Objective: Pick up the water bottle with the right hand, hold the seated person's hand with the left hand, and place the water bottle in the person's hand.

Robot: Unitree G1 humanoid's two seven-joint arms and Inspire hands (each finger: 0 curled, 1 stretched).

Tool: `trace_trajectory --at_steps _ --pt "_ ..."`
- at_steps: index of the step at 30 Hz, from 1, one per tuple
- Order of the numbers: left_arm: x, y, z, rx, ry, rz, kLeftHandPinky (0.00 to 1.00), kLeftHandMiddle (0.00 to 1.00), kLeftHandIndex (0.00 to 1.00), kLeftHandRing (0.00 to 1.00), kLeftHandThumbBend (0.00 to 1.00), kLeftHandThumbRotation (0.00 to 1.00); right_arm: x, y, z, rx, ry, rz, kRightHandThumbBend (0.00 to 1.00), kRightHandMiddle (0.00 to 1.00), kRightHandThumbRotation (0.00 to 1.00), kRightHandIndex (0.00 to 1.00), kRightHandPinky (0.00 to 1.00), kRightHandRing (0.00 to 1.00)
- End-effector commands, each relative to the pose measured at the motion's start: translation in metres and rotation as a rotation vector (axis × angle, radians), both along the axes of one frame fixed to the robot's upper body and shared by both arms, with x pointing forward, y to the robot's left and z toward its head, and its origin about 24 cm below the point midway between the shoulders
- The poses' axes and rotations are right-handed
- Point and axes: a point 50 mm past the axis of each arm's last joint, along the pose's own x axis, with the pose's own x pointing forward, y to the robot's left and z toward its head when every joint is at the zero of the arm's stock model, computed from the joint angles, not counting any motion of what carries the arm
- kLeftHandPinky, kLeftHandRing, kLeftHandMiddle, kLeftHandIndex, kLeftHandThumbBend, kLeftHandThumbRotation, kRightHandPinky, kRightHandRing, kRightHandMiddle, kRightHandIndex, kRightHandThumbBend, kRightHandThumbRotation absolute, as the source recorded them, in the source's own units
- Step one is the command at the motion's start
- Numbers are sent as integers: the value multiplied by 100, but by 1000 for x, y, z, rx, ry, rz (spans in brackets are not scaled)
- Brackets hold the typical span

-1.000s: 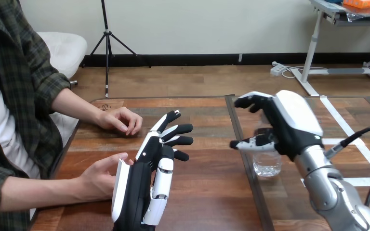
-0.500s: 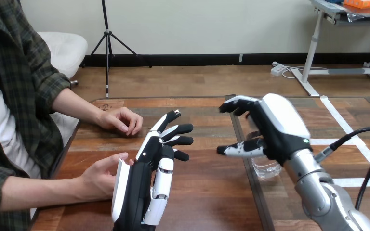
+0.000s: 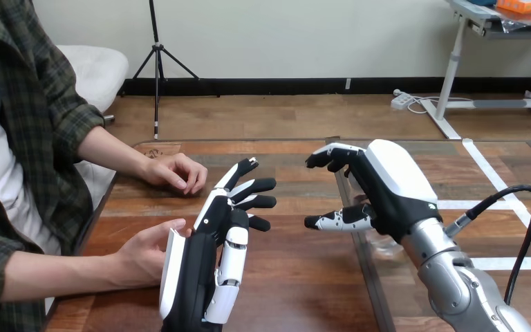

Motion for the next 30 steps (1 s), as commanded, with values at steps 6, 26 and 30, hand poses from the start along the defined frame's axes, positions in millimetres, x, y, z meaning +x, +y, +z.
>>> trace_trajectory --at_steps 6,26,30 --pt "11 -3 11 -22 -64 -8 55 76 86 69 10 100 -2 -6 -2 -12 25 -32 74 74 0 69 67 72" --pt "11 0 10 -13 -66 -8 55 76 86 69 11 100 -1 -12 -1 -40 29 -60 72 75 0 70 68 73" --pt "11 1 10 -11 -66 -9 55 76 86 69 10 100 -1 -13 -1 -36 16 -71 72 75 0 70 67 73"
